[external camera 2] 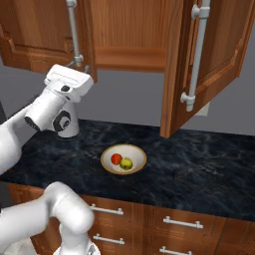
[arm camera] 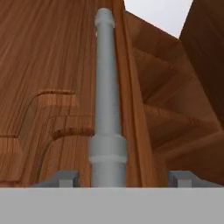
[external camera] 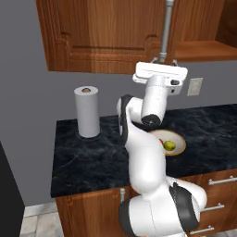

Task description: Open the cabinet. Pick the apple and pear from the cabinet and place them into the bowl. Then close the cabinet.

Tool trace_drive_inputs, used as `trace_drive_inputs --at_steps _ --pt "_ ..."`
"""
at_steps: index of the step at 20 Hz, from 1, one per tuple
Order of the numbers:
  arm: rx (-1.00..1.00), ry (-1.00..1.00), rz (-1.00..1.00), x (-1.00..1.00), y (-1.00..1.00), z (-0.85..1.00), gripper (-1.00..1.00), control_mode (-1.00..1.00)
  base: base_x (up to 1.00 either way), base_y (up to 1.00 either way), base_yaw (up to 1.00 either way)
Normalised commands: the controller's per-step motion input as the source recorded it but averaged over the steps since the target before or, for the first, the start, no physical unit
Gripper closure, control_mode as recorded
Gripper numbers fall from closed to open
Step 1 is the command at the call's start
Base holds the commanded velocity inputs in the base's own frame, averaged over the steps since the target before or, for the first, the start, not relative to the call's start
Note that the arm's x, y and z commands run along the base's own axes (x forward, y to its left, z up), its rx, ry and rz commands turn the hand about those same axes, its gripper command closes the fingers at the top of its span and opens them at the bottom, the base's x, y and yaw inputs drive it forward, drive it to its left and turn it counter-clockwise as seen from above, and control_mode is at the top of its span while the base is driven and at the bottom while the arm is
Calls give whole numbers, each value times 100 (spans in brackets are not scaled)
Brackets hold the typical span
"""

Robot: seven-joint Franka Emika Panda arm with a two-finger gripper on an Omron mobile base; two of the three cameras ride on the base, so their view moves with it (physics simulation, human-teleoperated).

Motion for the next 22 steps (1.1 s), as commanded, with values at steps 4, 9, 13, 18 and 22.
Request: trace_drive_inputs --at_steps 4,9,13,18,22 --pt "12 48 -1 100 -39 0 -100 -100 0 0 0" --pt "13 46 0 100 -31 0 -100 -100 0 0 0" --pt "0 33 0 100 -13 -12 -100 -100 0 0 0" --pt "2 27 -1 80 -12 -17 -100 -100 0 0 0" --pt "5 1 -1 -100 41 18 -100 -100 0 0 0"
